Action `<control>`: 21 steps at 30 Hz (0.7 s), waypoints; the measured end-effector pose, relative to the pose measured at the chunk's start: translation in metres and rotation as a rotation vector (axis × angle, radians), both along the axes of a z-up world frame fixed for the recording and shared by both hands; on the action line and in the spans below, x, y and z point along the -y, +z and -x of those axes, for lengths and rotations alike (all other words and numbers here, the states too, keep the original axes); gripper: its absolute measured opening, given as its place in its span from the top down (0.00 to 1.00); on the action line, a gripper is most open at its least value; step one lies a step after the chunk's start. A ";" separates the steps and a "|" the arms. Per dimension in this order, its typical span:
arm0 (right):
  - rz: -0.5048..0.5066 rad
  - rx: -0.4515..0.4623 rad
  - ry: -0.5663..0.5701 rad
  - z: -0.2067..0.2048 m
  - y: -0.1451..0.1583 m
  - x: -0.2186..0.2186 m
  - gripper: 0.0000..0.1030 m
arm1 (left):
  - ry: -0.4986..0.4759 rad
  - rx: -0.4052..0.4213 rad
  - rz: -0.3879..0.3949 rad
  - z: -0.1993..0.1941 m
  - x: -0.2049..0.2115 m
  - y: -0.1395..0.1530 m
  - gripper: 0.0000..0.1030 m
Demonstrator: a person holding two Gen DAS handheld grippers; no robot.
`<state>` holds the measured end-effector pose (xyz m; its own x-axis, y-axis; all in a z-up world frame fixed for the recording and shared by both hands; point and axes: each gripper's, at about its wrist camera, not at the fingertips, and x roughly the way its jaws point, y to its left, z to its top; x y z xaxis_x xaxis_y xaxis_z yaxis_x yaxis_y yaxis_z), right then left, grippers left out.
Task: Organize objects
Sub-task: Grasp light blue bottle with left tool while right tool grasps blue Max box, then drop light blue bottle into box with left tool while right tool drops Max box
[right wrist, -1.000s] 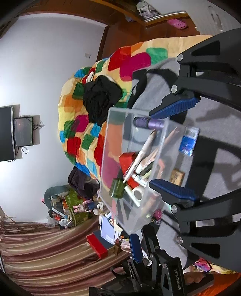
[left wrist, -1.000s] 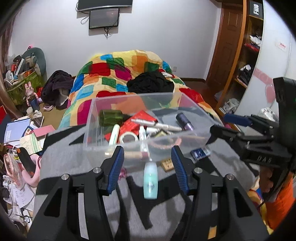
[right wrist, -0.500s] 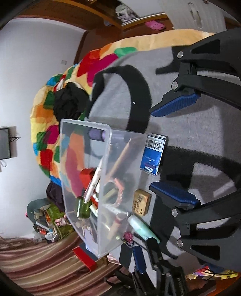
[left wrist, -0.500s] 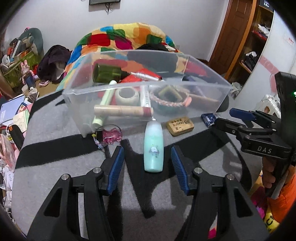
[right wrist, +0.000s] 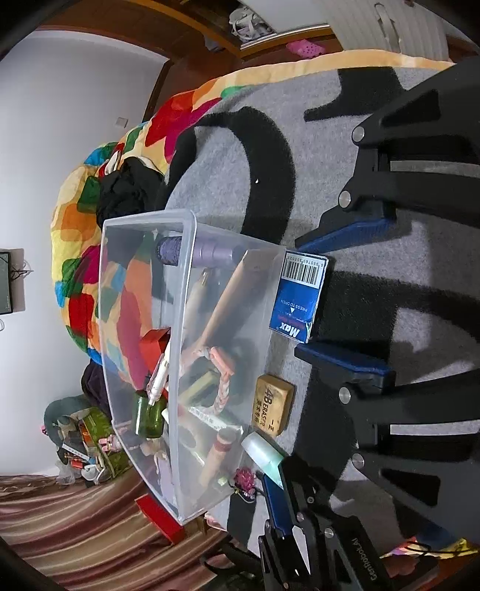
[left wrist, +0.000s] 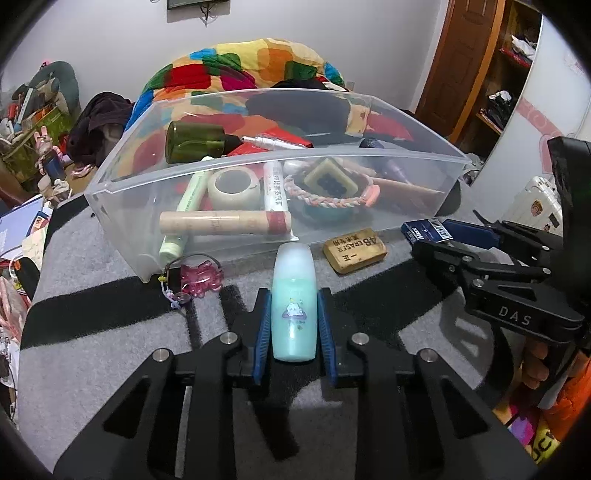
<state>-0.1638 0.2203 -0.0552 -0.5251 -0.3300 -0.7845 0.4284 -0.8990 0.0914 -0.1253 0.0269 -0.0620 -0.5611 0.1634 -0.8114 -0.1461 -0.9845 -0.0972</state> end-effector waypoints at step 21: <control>0.094 -0.099 0.091 -0.035 0.049 0.009 0.55 | -0.005 -0.142 -0.037 -0.030 0.001 0.052 0.77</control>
